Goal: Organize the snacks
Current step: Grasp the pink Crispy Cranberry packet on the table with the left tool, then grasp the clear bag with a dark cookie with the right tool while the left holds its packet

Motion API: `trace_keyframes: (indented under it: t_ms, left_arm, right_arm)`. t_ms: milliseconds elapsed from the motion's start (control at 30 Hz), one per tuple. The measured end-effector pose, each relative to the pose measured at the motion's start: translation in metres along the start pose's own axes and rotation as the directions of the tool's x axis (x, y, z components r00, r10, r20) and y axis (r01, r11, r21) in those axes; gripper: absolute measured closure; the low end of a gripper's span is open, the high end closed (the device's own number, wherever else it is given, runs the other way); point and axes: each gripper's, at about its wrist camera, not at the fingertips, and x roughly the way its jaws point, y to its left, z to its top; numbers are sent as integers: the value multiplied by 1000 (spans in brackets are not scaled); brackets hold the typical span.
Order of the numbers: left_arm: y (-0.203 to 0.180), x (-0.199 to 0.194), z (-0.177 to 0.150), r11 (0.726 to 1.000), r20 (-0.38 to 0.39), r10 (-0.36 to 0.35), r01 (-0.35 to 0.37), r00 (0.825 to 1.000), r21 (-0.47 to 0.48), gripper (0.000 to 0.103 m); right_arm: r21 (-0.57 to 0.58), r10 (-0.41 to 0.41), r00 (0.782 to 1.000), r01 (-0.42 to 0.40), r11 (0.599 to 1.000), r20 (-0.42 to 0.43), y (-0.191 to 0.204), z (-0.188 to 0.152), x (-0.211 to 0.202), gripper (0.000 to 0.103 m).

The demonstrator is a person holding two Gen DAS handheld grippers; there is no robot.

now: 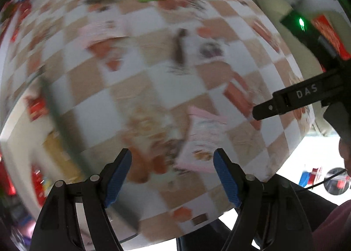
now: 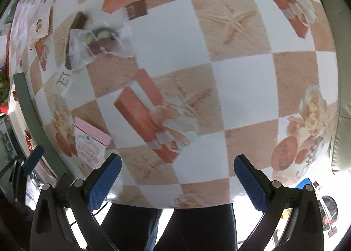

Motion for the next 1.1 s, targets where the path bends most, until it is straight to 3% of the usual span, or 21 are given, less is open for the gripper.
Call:
trace_keyframes:
  t_ms: [100,300,333,400,433,467,633,767,833,900,1100]
  left_arm:
    - [-20,18,6,999,-18,8,-8,1000,38,22]
    - [-33,55,12,994,-97,98,-93,991,53,23]
    - [-32,58,12,992,-104,117,-113,988,48,27]
    - [-25,55,11,993,-77,120,-119,990,14,38]
    - [-21,53,11,993,-71,120,-120,990,3,50]
    - [-14,50,13,992,-69,125,-126,990,-18,53]
    - [28,45,13,974,-78,133,-145,988,-174,53]
    - [46,43,13,959,-82,138,-153,987,-237,51]
    - [52,41,13,955,-84,132,-150,988,-257,50]
    - [55,39,10,954,-83,133,-150,988,-261,50]
    - [51,37,10,952,-86,131,-150,988,-266,46]
  right_arm:
    - [-12,-9,1000,9,1000,6,-2,2,-2,0]
    - [-45,-22,999,24,999,45,7,9,-10,0]
    - [-45,-18,998,21,999,58,11,14,-13,0]
    - [-47,-12,996,16,999,85,18,31,-24,0]
    - [-49,-11,995,16,999,99,22,39,-28,0]
    - [-51,-11,993,17,999,115,24,50,-35,0]
    - [-26,-13,975,19,999,223,47,103,-55,0]
    - [-32,-29,972,38,999,233,59,132,-47,0]
    - [-56,-82,980,94,994,181,63,132,-31,0]
    - [-93,-84,989,95,991,119,61,117,-17,0]
    - [-151,-82,983,108,983,164,51,82,-29,0]
